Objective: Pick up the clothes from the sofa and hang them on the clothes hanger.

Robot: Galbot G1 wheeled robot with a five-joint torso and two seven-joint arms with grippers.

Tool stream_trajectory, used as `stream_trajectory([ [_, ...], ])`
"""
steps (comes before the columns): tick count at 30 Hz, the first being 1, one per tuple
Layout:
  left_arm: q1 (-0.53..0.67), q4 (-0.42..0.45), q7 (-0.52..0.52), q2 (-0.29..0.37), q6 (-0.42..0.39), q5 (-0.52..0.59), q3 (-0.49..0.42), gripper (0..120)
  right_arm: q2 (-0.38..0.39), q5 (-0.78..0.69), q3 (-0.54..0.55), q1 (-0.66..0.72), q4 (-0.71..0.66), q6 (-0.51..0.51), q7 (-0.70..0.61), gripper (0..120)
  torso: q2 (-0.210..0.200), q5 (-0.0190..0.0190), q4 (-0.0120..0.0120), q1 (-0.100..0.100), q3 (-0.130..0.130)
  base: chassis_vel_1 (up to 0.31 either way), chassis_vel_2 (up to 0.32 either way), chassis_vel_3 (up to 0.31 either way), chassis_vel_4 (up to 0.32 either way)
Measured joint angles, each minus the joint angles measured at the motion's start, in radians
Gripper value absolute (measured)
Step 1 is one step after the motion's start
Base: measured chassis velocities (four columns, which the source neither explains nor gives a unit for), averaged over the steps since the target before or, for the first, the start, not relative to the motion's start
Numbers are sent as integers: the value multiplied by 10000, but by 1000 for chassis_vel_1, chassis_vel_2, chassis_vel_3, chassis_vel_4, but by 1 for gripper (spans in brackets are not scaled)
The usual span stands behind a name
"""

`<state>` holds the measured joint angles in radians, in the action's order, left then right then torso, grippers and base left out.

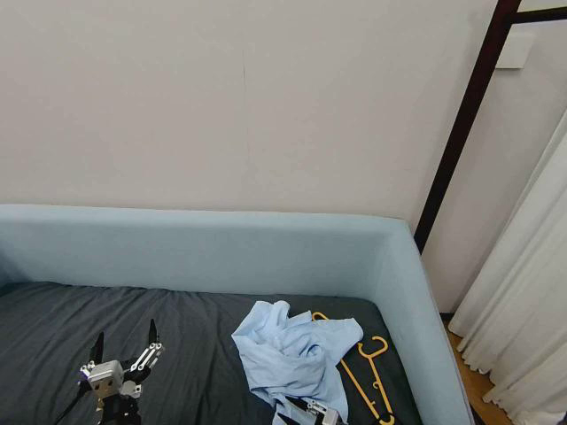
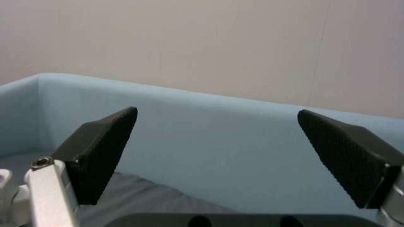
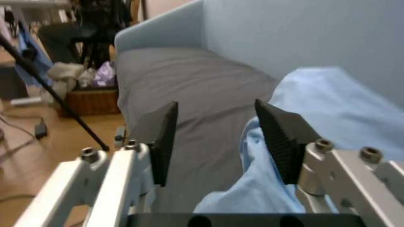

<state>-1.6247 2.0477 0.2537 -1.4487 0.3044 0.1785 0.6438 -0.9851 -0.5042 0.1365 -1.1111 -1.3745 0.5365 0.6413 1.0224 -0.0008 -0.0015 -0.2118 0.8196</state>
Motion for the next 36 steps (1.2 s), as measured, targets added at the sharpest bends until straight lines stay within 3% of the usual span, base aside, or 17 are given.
stream_trajectory([
  [1, 23, -18, 0, 15, -11, 0, -10, 100, 184, -391, -13, -132, -385, -323, -482, 60, 0, -2, -1, 0, 0, 0, 0, 0, 0],
  [4, 84, -68, 0, 30, -42, -1, -58, 100, 409, -2271, 267, -282, -1744, -1681, -3610, 73, 0, 0, 0, 0, 0, 0, 0, 0, 0],
  [5, 96, -78, 0, 31, -51, -5, -70, 100, 358, -3012, 332, -218, -2166, -2207, -4791, 79, 0, -1, 0, 0, 0, 0, 0, 0, 0],
  [6, 96, -78, 0, 31, -51, -5, -70, 100, 358, -3012, 332, -218, -2166, -2207, -4791, 79, 0, -1, 0, 0, 0, 0, 0, 0, 0],
  [7, 107, -87, 0, 33, -63, -9, -85, 100, 255, -3671, 366, -87, -2532, -2696, -5949, 81, 0, -3, 2, 0, 0, 0, 0, 0, 0],
  [11, 142, -99, 1, 74, -106, -12, -69, 100, -263, -5177, 288, 678, -3381, -5256, -10030, 97, -1, -1, 4, -2, 1, 0, 0, 0, 0],
  [12, 142, -99, 1, 74, -106, -12, -69, 100, -263, -5177, 288, 678, -3381, -5256, -10030, 97, -1, -1, 4, -2, 1, 0, 0, 0, 0],
  [15, 141, -123, 51, 102, -110, -2, 13, 100, -851, -6690, -105, 1458, -3236, -7915, -12765, 100, 0, -1, 1, -1, 1, 0, 0, 0, 0],
  [20, 102, -163, 180, 164, -77, 0, 151, 100, -1728, -7885, -697, 2377, -1935, -9054, -14162, 100, -1, -1, 3, -3, 2, 0, 0, 0, 0],
  [33, 284, -362, 237, 238, -53, -6, 179, 100, -2989, -8667, -1853, 2865, -895, -10563, -14164, 100, -1, -2, 2, -2, 2, 0, 0, 0, 0],
  [36, 383, -450, 243, 266, -52, -6, 145, 100, -3007, -8479, -1783, 2788, -895, -10670, -14087, 87, -1, -1, 1, -2, 1, 0, 0, 0, 0],
])
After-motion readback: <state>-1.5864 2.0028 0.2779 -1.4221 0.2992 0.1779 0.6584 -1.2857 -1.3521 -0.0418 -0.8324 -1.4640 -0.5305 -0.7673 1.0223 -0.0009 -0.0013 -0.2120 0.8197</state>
